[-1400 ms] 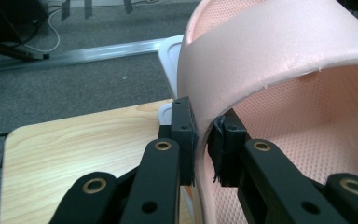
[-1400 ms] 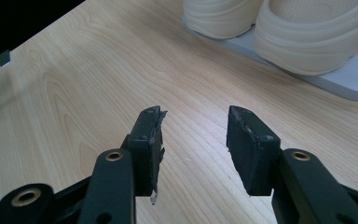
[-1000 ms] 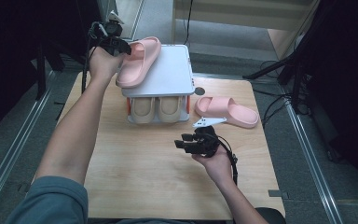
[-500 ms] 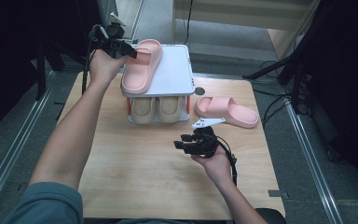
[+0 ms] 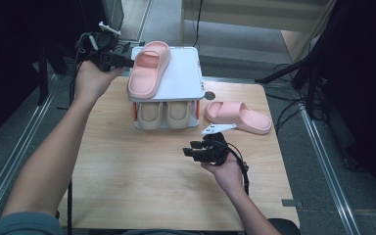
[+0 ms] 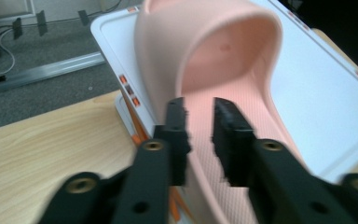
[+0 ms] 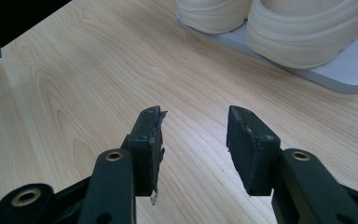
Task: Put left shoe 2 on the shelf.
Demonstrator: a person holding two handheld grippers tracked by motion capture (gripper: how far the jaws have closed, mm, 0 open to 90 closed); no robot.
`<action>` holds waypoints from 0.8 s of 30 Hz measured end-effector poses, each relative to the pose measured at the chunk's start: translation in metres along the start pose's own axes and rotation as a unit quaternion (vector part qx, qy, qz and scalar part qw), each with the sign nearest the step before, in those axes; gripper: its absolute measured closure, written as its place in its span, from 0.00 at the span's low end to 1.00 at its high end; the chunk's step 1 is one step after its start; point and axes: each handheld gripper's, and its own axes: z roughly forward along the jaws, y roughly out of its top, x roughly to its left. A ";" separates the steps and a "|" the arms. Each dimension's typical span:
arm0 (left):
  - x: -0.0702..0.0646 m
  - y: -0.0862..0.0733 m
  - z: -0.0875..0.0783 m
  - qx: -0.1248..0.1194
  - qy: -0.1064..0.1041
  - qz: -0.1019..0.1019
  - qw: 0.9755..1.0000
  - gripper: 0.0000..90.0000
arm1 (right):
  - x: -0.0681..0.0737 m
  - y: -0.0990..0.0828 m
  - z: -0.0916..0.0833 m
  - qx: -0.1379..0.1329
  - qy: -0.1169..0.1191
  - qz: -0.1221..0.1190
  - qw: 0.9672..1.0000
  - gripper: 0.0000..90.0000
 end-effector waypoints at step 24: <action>-0.017 -0.055 0.009 0.005 -0.026 0.017 1.000 0.93 | -0.001 0.000 -0.001 -0.002 -0.005 0.005 1.000 0.62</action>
